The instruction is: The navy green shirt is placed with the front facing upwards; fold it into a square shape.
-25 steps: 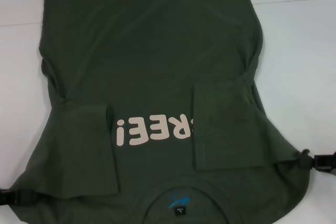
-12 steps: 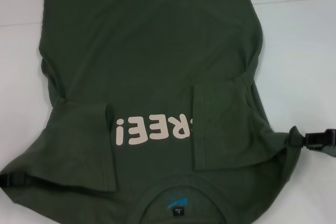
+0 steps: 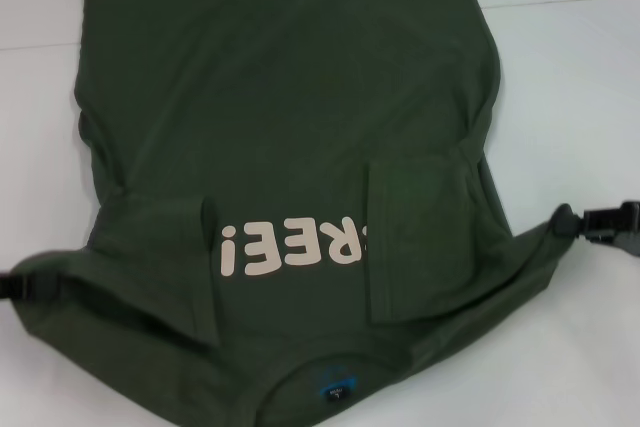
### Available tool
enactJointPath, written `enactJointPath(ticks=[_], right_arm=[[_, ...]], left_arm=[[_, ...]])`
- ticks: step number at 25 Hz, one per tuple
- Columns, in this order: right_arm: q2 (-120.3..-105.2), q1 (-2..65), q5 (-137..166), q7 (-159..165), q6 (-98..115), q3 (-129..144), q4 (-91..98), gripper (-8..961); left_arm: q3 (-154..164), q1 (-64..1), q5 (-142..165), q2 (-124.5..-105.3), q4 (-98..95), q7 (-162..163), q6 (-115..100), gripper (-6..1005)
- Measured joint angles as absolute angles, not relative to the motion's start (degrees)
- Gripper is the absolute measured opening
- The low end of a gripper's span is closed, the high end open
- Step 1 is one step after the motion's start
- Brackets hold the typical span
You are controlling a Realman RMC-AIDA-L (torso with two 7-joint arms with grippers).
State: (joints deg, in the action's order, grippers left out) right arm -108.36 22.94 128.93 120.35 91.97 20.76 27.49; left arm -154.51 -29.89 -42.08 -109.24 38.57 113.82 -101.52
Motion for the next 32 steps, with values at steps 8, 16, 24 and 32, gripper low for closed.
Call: enactJointPath(ticks=[8,16,24,32], right_arm=[[-108.22,26.7,128.9,122.2,89.8,19.9,28.0,45],[-108.10,30.2,128.9,123.4,87.2,19.7,28.0,50],[-108.19,33.5,128.9,124.7,83.3,19.8,28.0,55],[-108.16,36.7,128.9,125.5,78.5,19.7,28.0,59]], left_arm=[[-154.9,-35.0,-43.3,-108.70,38.2,115.7,-101.0,2],[-155.1,-39.0,-45.3,-108.45,38.0,117.3,-98.9,1],[-154.6,-43.7,-46.3,-108.00,35.2,117.6,-93.3,1],[-154.3,-46.6,-46.3,-107.63,33.6,117.7,-88.5,2]])
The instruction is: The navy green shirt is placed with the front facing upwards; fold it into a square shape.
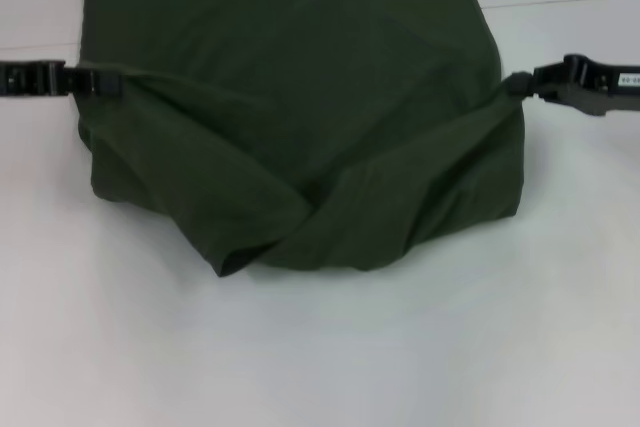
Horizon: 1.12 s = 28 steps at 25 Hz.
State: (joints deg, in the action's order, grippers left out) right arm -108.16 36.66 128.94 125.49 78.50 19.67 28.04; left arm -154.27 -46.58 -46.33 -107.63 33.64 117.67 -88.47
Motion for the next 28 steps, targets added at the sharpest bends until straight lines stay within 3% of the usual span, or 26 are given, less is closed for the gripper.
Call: enactJointPath(ticks=[28], right_arm=[[-108.91,44.0,128.4,125.9,62.1,20.0,27.8,75]], left_arm=[[-154.2,-51.6,-47.9,-108.21,31.7,118.2,-72.2,2]])
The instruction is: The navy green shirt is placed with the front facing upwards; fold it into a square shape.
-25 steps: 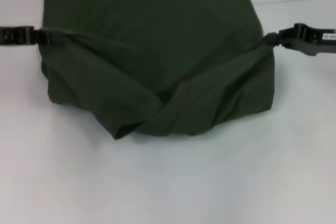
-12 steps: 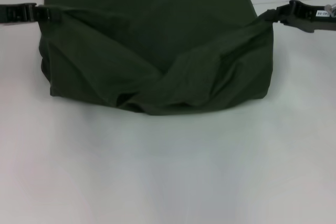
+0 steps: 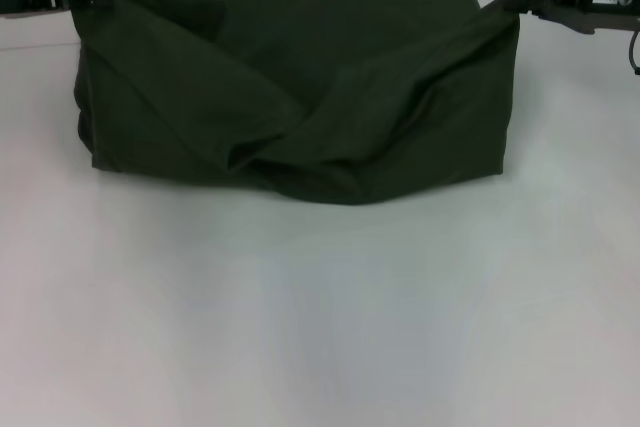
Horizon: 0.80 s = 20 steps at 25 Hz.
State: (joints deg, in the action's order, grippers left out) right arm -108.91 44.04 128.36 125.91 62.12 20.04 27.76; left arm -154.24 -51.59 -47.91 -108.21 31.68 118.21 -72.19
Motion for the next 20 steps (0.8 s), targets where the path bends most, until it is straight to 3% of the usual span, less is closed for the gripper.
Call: enactJointPath(ticks=[11,20], right_arm=[[-109.18,45.3,126.6,126.1,57.3,20.0,27.4,82],[-109.83,45.7,125.2,125.7,54.2,20.5,27.4,87]], left_arm=[[-154.2,-51.5,-52.5,-108.39,31.4,117.8,-66.8,2],[-154.0,-51.1,-53.7,-109.83,31.4,117.1,-62.8,1]])
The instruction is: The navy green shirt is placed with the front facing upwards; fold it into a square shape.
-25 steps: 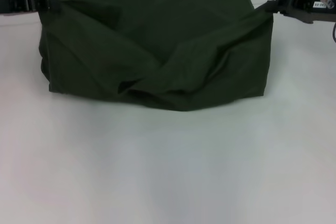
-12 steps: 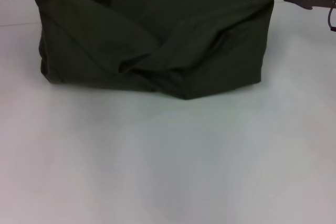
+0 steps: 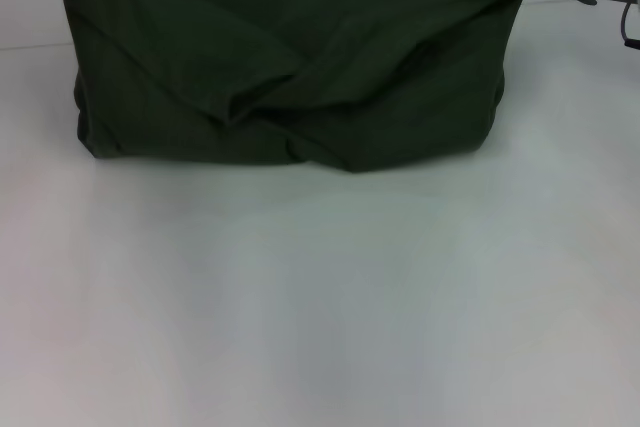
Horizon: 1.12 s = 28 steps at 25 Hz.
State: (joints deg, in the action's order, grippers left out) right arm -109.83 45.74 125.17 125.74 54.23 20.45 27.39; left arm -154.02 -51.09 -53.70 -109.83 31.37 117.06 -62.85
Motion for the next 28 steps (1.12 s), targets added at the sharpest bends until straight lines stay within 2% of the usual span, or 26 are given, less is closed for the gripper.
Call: enactJointPath(ticks=[7,9,12,14,17,19,27,28], right_arm=[[-111.63,45.8,125.1,125.6,50.3,22.7,27.4,91],[-112.23,45.8,125.1,125.3,48.8,23.7,27.4,92],[-113.59,46.0,124.5,122.6,46.5,24.3,27.4,94],[-113.90,46.0,124.0,121.6,46.3,24.3,27.4,95],[-114.61,45.9,121.7,119.0,45.9,24.3,27.4,213],[-114.80,45.7,120.8,118.2,45.7,24.3,27.4,291],[-114.87,45.1,120.5,118.0,45.3,24.3,27.2,509],[-114.87,45.0,120.5,117.9,45.3,24.3,27.2,508]], left_arm=[[-154.0,-49.8,-55.1,-112.94,31.9,116.5,-57.8,1],[-154.0,-49.7,-55.1,-113.32,31.9,116.3,-57.2,1],[-154.0,-49.0,-55.8,-115.43,32.3,114.9,-54.4,2],[-154.0,-48.3,-57.1,-116.84,32.9,112.9,-52.7,8],[-154.0,-47.7,-58.1,-118.14,33.2,110.9,-51.0,67],[-154.0,-47.6,-58.2,-118.26,33.0,110.7,-50.2,119],[-154.0,-46.7,-58.5,-119.10,32.8,111.2,-44.3,395],[-154.0,-46.6,-58.6,-119.29,32.8,111.2,-43.4,418]])
